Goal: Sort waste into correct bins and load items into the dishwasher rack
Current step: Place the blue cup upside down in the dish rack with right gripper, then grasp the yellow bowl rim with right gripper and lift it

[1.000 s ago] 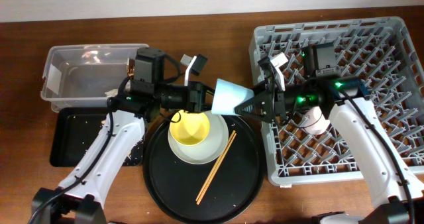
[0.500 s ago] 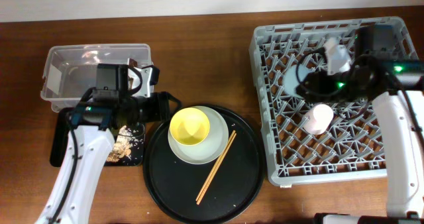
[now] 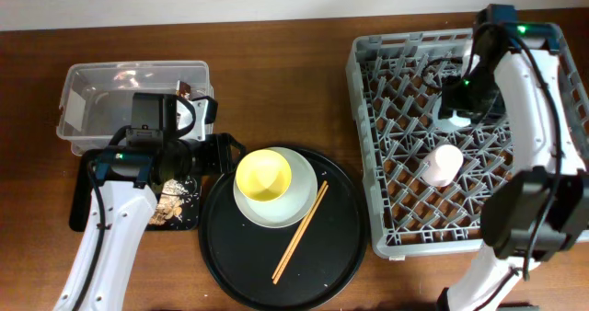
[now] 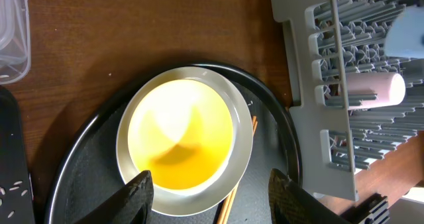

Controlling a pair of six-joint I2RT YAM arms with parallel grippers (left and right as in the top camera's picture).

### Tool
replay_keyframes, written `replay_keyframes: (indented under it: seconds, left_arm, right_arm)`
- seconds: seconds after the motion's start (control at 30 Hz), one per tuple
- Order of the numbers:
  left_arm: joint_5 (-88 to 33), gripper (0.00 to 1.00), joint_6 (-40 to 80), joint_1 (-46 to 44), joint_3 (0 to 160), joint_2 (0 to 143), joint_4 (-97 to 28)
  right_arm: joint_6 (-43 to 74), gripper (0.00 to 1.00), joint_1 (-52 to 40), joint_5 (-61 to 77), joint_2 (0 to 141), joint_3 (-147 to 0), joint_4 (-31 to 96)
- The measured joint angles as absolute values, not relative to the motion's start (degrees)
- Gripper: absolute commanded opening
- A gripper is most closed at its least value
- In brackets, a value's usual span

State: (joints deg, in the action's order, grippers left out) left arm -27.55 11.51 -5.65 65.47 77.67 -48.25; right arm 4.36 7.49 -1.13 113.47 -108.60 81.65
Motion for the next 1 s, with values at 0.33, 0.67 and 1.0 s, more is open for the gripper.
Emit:
replay_keyframes:
  seconds: [0.33, 0.67, 1.0]
  left_arm:
    - [-27.29, 0.57, 11.51, -5.65, 65.47, 77.67, -48.75]
    - [-24.58, 0.56, 11.49, -5.65, 65.47, 77.67, -50.61]
    - [-24.43, 0.56, 11.31, -5.65, 65.47, 77.67, -50.76]
  right_arm:
    - [4.47, 0.99, 7.49, 0.36, 114.41, -108.62, 81.69]
    - [6.94, 0.31, 14.46, -0.23, 111.15, -107.81, 86.80]
    - [4.25, 0.36, 15.38, 5.85, 111.07, -100.90, 71.90]
